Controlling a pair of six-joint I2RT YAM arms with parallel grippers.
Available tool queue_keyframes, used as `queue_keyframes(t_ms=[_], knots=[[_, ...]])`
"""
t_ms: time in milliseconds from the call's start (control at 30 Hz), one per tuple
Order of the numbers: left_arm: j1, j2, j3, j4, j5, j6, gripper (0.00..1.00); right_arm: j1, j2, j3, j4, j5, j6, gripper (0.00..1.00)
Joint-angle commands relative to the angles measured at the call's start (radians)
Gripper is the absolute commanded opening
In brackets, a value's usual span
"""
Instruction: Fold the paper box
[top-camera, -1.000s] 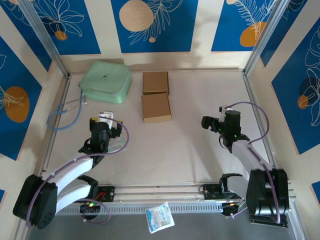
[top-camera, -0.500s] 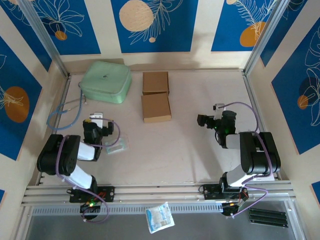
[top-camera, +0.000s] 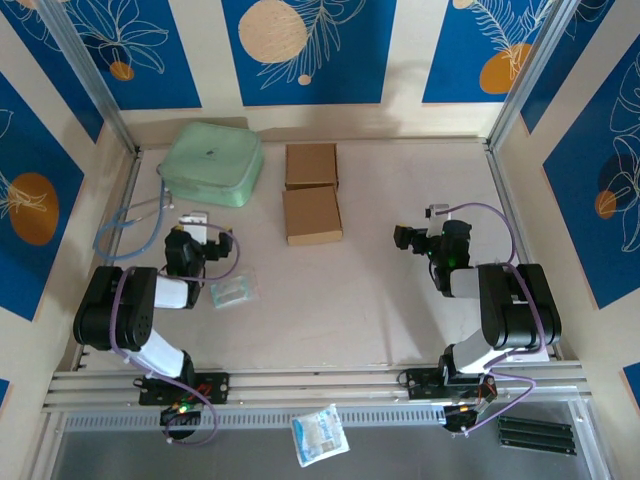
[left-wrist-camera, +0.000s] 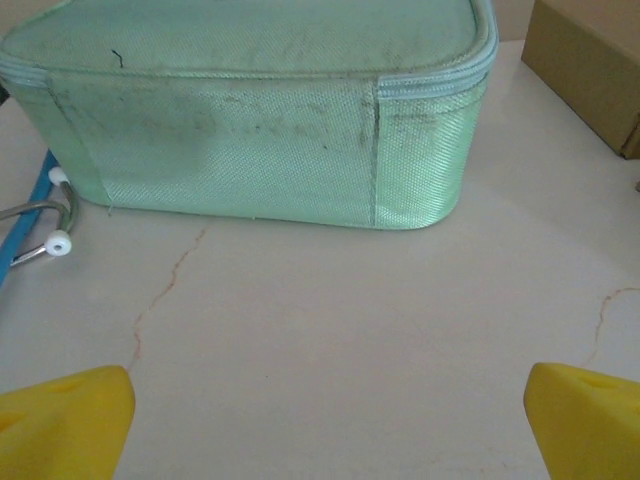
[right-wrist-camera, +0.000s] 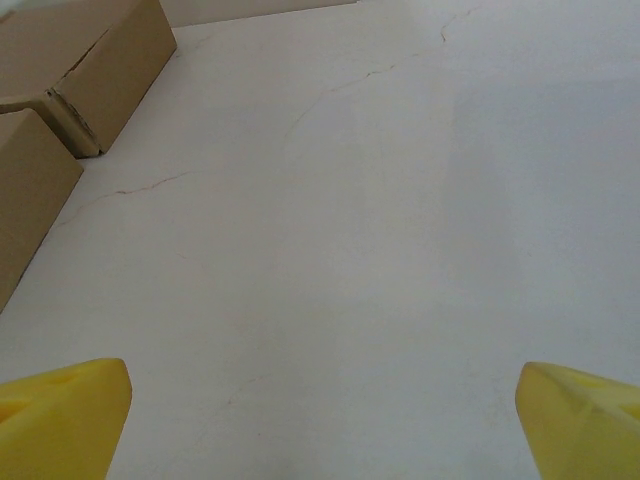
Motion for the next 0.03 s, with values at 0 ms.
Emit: queue_keyframes(t_ms=[0], knots=[[0.005,-0.009,0.011,-0.008,0.032,0.006,1.00,0.007,-0.018,-0.009,0.067,0.004,-0.033,0.99]])
